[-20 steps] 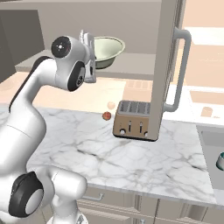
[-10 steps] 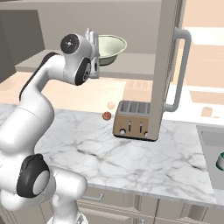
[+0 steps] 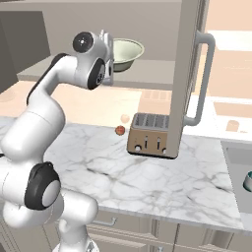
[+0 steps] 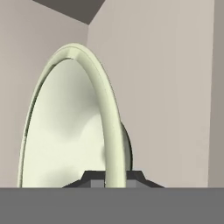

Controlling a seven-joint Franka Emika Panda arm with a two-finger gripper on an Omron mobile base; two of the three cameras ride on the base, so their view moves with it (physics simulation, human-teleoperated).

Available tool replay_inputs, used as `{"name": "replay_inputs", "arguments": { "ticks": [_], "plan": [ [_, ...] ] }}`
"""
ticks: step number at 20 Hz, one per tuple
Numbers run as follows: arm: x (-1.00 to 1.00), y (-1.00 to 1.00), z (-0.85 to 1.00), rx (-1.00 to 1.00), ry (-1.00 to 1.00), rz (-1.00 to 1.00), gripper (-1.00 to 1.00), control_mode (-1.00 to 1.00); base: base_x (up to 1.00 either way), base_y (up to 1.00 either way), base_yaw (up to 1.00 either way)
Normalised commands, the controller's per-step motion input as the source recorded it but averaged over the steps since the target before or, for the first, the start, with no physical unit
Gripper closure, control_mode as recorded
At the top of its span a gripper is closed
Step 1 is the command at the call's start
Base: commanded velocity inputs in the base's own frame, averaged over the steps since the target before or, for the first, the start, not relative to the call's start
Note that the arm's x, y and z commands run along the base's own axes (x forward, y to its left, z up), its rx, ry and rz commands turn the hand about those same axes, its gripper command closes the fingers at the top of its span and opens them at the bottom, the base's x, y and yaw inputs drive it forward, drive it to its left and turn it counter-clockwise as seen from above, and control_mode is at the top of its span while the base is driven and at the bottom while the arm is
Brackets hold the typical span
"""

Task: Pick the mug and place it in the sink. Pick the bowl and place it in the open cabinet and then close the cabinet.

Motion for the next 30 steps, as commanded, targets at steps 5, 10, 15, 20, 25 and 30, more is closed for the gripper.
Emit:
{"name": "replay_inputs", "arguments": {
  "ticks": [5, 10, 15, 20, 25, 30],
  "plan": [
    [0.06, 0.0, -0.02, 0.0, 0.1, 0.0, 1.0, -1.0, 0.0, 0.0, 0.0],
    [0.04, 0.0, -0.07, 0.0, 0.11, 0.0, 1.0, -1.0, 0.0, 0.0, 0.0],
    [0.07, 0.02, 0.0, 0.0, 0.01, 0.0, -1.0, -1.0, 0.0, 0.0, 0.0],
    [0.09, 0.0, 0.03, 0.0, 0.0, 0.0, -1.0, -1.0, 0.0, 0.0, 0.0],
    [-0.07, 0.0, 0.01, 0.06, -0.03, 0.0, -1.0, -1.0, 0.0, 0.0, 0.0],
    [-0.04, 0.0, 0.01, 0.06, -0.13, 0.0, -1.0, -1.0, 0.0, 0.0, 0.0]
  ]
}}
